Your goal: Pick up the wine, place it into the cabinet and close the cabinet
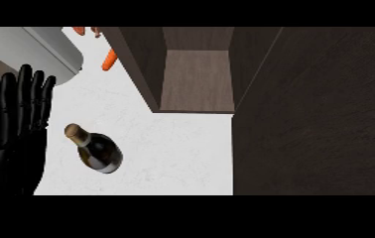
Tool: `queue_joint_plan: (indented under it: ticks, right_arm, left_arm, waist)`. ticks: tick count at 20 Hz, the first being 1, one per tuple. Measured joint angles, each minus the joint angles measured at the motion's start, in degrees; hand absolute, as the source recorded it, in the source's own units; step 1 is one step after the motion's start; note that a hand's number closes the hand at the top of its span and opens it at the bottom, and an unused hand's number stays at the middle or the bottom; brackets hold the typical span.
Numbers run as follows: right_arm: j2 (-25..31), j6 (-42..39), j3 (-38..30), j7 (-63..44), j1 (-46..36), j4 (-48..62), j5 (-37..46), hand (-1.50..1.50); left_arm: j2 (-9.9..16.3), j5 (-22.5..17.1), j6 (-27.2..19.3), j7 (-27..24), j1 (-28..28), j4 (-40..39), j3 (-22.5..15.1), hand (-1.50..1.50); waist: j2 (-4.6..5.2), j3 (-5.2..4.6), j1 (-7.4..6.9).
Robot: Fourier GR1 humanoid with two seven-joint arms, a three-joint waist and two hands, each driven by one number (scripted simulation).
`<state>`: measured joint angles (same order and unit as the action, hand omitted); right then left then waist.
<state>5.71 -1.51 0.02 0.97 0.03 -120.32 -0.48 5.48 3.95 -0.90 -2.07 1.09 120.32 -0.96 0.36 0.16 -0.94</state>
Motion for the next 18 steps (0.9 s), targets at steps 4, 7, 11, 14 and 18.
queue_joint_plan:
  ticks: [4,7,11,14,18]
  right_arm:
    - [-1.04,-0.35,1.18,0.28,1.91,-0.61,-0.11,-1.50]
    - [-1.07,-2.04,3.07,-0.55,5.59,-3.24,-1.32,-1.50]
    - [0.27,-5.30,5.96,-5.42,9.08,-7.17,-4.59,-1.50]
    - [1.00,-5.97,7.30,-10.22,11.21,-12.71,-6.43,-1.50]
    - [1.56,-6.31,8.23,-14.80,11.66,-17.01,-7.53,-1.50]
  left_arm:
    - [-0.59,1.20,1.43,2.90,1.62,2.37,-4.25,-1.50]
    - [-1.37,-1.54,3.97,4.07,5.48,2.27,-8.69,-1.50]
    - [-3.90,-7.38,4.56,10.48,10.43,5.25,-14.27,-1.50]
    - [-4.66,-8.70,2.91,15.22,11.72,8.67,-17.40,-1.50]
    - [-5.10,-8.28,-0.47,22.95,10.61,14.51,-20.92,-1.50]
  waist:
    - [-0.29,-0.10,0.63]
    - [-0.40,-0.15,1.00]
    - [-0.60,-0.16,1.07]
    - [-0.60,-0.16,1.15]
    - [-0.54,-0.16,1.06]
